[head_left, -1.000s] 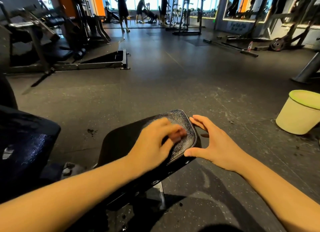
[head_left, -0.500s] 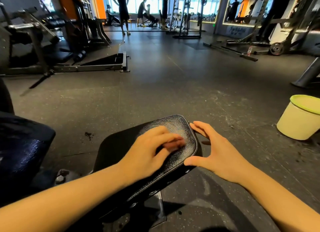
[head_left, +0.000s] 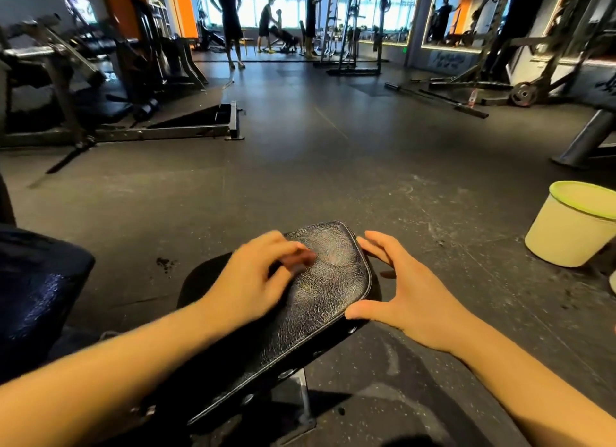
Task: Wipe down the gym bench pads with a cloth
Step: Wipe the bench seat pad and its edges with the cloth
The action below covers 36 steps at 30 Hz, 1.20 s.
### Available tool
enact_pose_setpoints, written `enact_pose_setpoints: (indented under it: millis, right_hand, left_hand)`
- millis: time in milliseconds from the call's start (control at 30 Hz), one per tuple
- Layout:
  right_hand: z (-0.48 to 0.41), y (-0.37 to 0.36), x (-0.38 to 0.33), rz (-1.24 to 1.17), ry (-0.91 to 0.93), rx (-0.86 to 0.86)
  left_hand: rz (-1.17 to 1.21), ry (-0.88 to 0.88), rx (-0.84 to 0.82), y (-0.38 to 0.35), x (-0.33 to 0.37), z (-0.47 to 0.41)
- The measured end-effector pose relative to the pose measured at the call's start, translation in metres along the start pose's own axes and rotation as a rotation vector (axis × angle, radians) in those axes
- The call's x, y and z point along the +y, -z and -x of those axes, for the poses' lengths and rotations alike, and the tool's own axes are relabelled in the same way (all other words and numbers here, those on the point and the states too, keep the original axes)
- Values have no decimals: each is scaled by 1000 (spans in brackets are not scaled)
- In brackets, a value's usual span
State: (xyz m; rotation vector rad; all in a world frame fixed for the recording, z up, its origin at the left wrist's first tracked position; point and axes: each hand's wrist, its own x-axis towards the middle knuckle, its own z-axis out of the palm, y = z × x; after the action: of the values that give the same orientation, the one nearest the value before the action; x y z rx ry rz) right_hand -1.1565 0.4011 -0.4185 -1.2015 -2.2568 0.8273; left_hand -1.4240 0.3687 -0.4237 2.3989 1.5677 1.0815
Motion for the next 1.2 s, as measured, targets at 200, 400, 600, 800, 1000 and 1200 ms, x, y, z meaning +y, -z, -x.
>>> enact_pose_setpoints:
  millis: [200,400,600,800,1000,1200]
  right_hand:
    - [4,1,-4,-10,-1,3]
    - [0,2,-3,22,-8,-3]
    - [2,2,-5,-1,1,0]
    - [2,0,-1,-2,4,14]
    - [2,2,-8,14,0,-3]
    - [4,1,-4,13,-1,12]
  left_hand:
    - [-81,226,137,-19,2,-54]
    - [101,-124,-71,4,13,31]
    - [-95,154,124,-9,-10,-42]
    - [184,-145,-91,-1,38,30]
    - [-148,164,89,5,-36,-26]
    - [133,-105,-13,-16,42,6]
